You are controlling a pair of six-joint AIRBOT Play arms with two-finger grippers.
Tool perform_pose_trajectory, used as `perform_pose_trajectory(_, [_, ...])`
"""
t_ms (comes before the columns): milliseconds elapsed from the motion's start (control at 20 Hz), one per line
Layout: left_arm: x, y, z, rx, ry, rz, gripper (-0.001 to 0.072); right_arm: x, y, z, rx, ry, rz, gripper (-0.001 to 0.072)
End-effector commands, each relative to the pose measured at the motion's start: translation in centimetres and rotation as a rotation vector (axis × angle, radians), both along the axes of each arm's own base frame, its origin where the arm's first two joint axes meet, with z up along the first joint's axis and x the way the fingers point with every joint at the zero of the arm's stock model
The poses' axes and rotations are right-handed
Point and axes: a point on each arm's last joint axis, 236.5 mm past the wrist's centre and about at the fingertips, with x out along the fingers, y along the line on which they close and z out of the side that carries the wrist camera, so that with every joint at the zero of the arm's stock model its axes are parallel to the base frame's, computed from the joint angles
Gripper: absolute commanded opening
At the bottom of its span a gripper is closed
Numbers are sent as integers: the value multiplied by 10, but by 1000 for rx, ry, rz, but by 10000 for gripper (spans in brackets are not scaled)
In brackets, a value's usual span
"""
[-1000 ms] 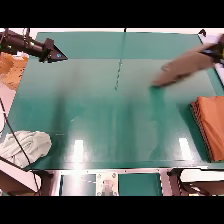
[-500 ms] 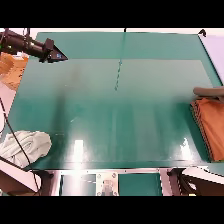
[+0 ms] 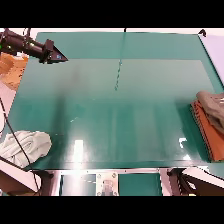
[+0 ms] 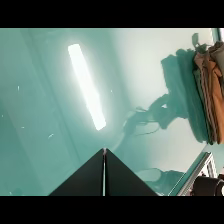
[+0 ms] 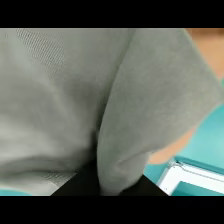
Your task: Fold the shirts.
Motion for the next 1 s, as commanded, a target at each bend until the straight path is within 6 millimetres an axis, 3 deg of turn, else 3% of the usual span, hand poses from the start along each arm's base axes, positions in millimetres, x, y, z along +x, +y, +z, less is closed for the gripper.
perform_pose_trajectory(0, [0, 0, 0, 0, -1, 0, 22, -30, 15, -31, 56, 121, 0, 453])
perform_pose_trajectory(50, [0, 0, 0, 1, -1, -3, 22, -31, 18, -29, 71, 128, 0, 590])
perform_pose_trajectory(200, [-3, -2, 3, -13, 2, -14, 22, -32, 23, 2, 94, 139, -33, 590])
perform_pose_trajectory(250, [-3, -6, 8, -40, -2, -18, 21, -22, 23, 16, 89, 107, -44, 547])
perform_pose_trajectory(350, [-4, -12, 23, -79, -18, -11, 20, 32, 26, 50, 48, -75, 35, 35])
perform_pose_trajectory(500, [-15, -9, 39, -38, -44, 1, 19, 131, 49, 98, -80, -344, 284, 15])
perform_pose_trajectory(600, [-35, -2, 36, 76, -18, -3, 19, 178, 86, 109, -139, -427, 450, 13])
perform_pose_trajectory(700, [-55, -1, 32, 153, 1, 21, 19, 204, 140, 101, -142, -460, 658, 13])
perform_pose_trajectory(800, [-92, -12, 18, 181, 56, -7, 19, 206, 199, 78, -111, -470, 826, 13])
perform_pose_trajectory(950, [-161, -22, -28, 260, 131, -5, 19, 176, 276, 31, -41, -448, 1027, 14])
